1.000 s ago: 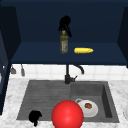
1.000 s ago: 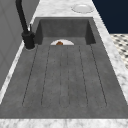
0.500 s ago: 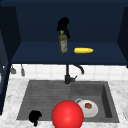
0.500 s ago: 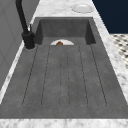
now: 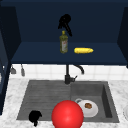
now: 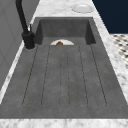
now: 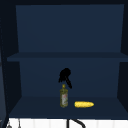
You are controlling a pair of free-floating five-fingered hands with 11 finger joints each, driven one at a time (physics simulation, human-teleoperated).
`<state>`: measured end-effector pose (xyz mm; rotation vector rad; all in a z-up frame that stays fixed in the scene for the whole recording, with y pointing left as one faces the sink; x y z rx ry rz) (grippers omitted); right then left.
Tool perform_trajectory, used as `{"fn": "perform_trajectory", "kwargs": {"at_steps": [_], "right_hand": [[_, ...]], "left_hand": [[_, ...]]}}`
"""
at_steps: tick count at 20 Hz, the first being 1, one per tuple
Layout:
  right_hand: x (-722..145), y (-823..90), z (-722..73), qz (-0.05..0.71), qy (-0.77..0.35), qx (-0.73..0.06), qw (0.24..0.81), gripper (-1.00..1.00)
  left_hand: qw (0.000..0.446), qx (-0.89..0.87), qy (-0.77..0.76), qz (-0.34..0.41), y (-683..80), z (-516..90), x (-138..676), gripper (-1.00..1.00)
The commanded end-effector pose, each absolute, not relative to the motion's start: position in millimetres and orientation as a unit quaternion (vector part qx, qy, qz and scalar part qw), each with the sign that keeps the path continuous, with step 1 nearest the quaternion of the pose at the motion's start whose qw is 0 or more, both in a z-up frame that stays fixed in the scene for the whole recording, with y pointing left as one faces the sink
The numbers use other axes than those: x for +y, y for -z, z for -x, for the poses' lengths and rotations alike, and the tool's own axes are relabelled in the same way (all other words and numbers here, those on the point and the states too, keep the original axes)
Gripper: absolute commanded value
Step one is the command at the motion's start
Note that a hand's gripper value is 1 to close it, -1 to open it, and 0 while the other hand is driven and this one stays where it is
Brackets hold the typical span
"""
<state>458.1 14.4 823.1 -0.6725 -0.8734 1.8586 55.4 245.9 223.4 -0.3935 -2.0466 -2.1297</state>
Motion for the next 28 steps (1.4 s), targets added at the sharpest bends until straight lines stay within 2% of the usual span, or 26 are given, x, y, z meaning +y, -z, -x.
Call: {"fn": "perform_trajectory", "kwargs": {"at_steps": [1, 8, 28], "right_hand": [[10.1, -842.2, -446.9, 0.286, -0.759, -0.358, 0.462, -1.00], [9.0, -845.6, -418.7, 0.287, -0.761, -0.368, 0.450, -1.00], [19.5, -807.6, -417.7, 0.275, -0.764, -0.380, 0.443, -1.00]], "left_hand": [[0.081, -0.685, 0.712, 0.132, -223.4, -55.4, 245.9, 0.00], [0.081, -0.685, 0.712, 0.132, -223.4, -55.4, 245.9, 0.00], [0.081, -0.685, 0.712, 0.132, -223.4, -55.4, 245.9, 0.00]]}}
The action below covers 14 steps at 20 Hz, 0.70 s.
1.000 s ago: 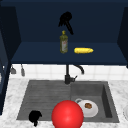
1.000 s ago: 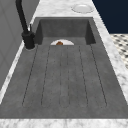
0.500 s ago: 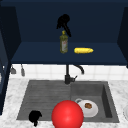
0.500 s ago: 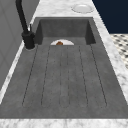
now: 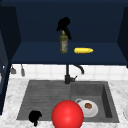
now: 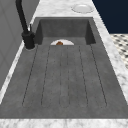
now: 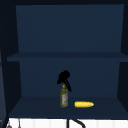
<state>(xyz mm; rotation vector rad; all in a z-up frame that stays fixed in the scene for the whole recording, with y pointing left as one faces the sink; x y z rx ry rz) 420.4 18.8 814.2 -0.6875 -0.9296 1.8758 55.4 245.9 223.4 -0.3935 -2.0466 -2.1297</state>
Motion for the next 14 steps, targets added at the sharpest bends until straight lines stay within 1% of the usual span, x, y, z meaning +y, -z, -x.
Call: {"fn": "perform_trajectory", "kwargs": {"at_steps": [1, 7, 14], "right_hand": [[18.9, -806.1, -417.3, 0.277, -0.762, -0.379, 0.445, -1.00], [25.0, -795.6, -418.7, 0.277, -0.765, -0.366, 0.451, -1.00], [20.3, -782.9, -417.4, 0.276, -0.764, -0.375, 0.447, -1.00]], "left_hand": [[0.081, -0.685, 0.712, 0.132, -223.4, -55.4, 245.9, 0.00], [0.081, -0.685, 0.712, 0.132, -223.4, -55.4, 245.9, 0.00], [0.081, -0.685, 0.712, 0.132, -223.4, -55.4, 245.9, 0.00]]}}
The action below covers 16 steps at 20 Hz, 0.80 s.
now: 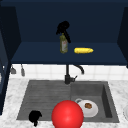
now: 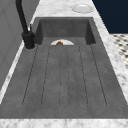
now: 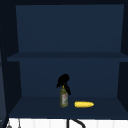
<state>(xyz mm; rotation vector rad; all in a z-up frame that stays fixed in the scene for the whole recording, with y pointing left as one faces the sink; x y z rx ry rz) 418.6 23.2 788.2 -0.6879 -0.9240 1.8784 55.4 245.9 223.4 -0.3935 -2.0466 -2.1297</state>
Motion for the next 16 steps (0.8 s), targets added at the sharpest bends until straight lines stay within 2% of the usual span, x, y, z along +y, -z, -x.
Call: {"fn": "perform_trajectory", "kwargs": {"at_steps": [1, 11, 16], "right_hand": [[19.3, -782.2, -416.6, 0.276, -0.764, -0.376, 0.446, -1.00], [8.6, -781.6, -407.2, 0.276, -0.759, -0.390, 0.442, -1.00], [5.4, -819.5, -400.7, 0.295, -0.759, -0.381, 0.438, -1.00]], "left_hand": [[0.081, -0.685, 0.712, 0.132, -223.4, -55.4, 245.9, 0.00], [0.081, -0.685, 0.712, 0.132, -223.4, -55.4, 245.9, 0.00], [0.081, -0.685, 0.712, 0.132, -223.4, -55.4, 245.9, 0.00]]}}
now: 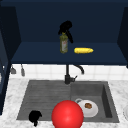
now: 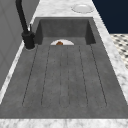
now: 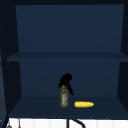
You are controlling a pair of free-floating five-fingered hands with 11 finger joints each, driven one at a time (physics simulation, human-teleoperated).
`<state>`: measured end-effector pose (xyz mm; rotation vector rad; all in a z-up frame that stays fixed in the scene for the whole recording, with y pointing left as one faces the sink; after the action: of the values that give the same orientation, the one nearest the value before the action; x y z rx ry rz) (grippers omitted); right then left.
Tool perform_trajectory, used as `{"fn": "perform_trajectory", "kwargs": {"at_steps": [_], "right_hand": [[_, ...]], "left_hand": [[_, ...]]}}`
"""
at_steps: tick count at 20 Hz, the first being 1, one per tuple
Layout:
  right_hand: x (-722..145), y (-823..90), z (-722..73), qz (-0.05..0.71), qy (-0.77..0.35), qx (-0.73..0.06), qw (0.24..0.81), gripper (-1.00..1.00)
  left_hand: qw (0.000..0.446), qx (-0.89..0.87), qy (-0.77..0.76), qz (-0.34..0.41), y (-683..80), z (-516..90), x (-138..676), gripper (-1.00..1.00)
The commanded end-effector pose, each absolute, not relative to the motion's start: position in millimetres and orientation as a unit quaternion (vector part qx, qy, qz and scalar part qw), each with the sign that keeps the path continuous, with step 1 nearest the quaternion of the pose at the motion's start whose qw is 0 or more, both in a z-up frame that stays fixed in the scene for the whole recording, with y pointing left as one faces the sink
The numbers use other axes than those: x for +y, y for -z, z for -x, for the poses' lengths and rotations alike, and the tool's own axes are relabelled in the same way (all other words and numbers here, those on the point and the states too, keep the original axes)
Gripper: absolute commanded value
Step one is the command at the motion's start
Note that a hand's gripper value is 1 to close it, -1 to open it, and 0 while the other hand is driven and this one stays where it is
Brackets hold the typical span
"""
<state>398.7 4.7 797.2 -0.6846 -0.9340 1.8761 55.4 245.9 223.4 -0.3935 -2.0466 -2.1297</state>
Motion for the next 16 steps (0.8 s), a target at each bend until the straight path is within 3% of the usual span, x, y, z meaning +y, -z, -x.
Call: {"fn": "perform_trajectory", "kwargs": {"at_steps": [1, 16], "right_hand": [[5.3, -823.9, -398.8, 0.293, -0.760, -0.379, 0.438, -1.00], [19.2, -807.8, -401.6, 0.291, -0.765, -0.374, 0.436, -1.00]], "left_hand": [[0.081, -0.685, 0.712, 0.132, -223.4, -55.4, 245.9, 0.00], [0.081, -0.685, 0.712, 0.132, -223.4, -55.4, 245.9, 0.00]]}}
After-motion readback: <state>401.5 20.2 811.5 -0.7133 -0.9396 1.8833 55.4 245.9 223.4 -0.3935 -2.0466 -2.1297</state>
